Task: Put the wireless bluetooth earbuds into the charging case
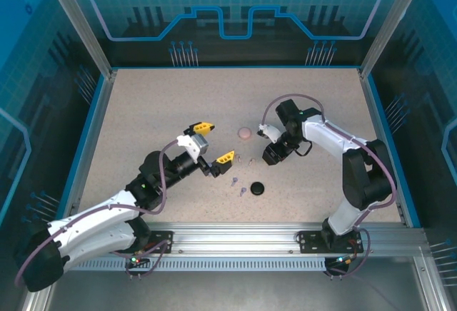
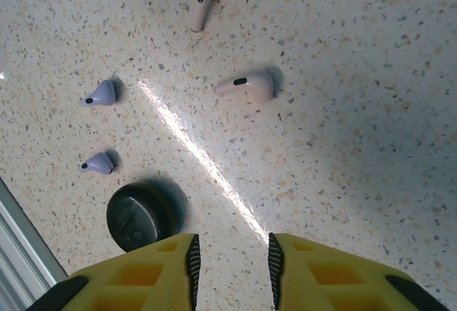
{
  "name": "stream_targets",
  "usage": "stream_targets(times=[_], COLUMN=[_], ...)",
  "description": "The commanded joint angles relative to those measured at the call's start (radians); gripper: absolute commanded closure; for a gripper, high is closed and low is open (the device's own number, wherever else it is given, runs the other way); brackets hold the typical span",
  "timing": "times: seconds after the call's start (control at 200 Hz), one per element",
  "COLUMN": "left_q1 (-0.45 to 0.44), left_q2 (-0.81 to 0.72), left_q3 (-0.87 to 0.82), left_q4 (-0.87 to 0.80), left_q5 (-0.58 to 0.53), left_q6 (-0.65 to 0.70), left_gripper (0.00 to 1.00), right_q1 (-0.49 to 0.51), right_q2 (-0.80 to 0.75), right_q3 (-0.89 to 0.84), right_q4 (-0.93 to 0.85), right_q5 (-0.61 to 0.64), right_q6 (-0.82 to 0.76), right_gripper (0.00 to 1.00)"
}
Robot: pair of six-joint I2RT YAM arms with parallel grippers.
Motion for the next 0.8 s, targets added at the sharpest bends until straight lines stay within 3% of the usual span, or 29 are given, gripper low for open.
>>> stream_targets(times=[0.0, 0.15, 0.235, 0.385, 0.795], left_q1=[0.002, 0.001, 0.002, 0.002, 0.006], left_q2=[0.004, 0.01, 0.015, 0.016, -0.031], left_q3=[-0.005, -0.007, -0.004, -0.004, -0.009], left_q4=[0.025, 0.022, 0.007, -0.016, -0.089], left_q5=[-0.045, -0.119, -0.178, -0.257, -0.293], left_q6=[-0.011, -0.036, -0.05, -0.065, -0.075], left_gripper=[0.01, 0.01, 0.01, 0.01, 0.01], right_q1=[-0.016, -0.01, 0.009, 0.04, 0.134], right_q2=[-0.036, -0.035, -0.019, 0.075, 0.402], right_q3=[-0.008, -0.001, 0.019, 0.136, 0.486], right_q4=[0.009, 0.053, 0.085, 0.086, 0.027], right_q5=[0.015, 0.07, 0.132, 0.175, 0.372], right_q6=[0.028, 0.105, 0.165, 0.199, 0.191], right_gripper=[0.66, 0.58, 0.47, 0.38, 0.1])
